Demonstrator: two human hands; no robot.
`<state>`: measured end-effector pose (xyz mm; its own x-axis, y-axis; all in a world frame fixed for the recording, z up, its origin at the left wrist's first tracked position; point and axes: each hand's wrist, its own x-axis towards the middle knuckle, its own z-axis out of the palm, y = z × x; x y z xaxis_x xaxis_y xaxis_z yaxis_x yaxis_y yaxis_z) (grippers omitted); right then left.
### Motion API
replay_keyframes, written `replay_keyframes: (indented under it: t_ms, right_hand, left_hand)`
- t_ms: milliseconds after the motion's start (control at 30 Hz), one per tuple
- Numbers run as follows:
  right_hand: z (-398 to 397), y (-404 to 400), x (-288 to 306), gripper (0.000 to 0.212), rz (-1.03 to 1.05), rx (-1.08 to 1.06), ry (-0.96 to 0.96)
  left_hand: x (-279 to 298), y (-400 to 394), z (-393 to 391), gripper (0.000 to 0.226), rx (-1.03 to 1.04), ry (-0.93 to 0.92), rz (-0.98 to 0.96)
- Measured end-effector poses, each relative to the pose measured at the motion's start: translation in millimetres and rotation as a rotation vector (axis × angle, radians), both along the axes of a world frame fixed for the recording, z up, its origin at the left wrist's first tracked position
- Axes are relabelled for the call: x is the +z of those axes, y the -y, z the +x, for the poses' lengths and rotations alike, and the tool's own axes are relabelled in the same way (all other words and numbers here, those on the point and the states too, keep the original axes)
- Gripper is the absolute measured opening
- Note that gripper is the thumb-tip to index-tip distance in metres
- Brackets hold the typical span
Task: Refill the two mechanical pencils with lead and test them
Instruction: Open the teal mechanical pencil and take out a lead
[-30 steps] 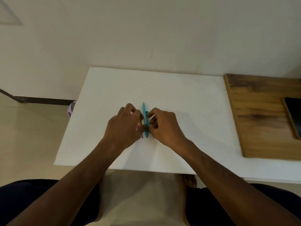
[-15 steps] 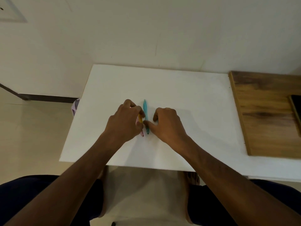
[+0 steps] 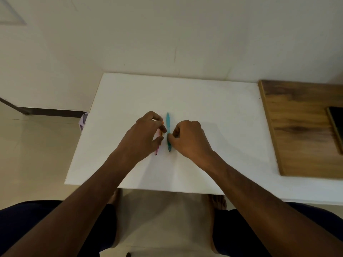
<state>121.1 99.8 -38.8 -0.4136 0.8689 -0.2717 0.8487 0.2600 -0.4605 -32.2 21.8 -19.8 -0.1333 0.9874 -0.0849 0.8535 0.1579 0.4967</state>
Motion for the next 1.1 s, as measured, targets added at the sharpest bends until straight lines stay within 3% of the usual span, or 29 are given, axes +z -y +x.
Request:
replay_keyframes:
  t_ms: [67, 333, 533, 767, 967, 1100]
  right_hand:
    - [-3, 2, -1, 0.046, 0.043, 0.018, 0.001]
    - [-14, 3, -8, 0.035, 0.058, 0.001, -0.011]
    - [-12, 10, -8, 0.039, 0.118, 0.063, -0.013]
    - [-13, 8, -2, 0.041, 0.029, 0.01, -0.088]
    - [-3, 3, 10, 0.034, -0.015, -0.1, -0.256]
    - [5, 10, 16, 0.024, -0.06, -0.118, -0.432]
  left_hand:
    - [-1, 1, 1, 0.019, 0.012, -0.036, 0.024]
    - [-6, 1, -2, 0.021, 0.139, -0.104, 0.041]
    - [-6, 0, -1, 0.02, 0.19, -0.116, 0.061]
    - [-9, 3, 0, 0.019, 0.194, -0.086, 0.05]
    - [1, -3, 2, 0.02, 0.27, 0.129, 0.091]
    - [8, -10, 10, 0.045, 0.512, 0.587, 0.034]
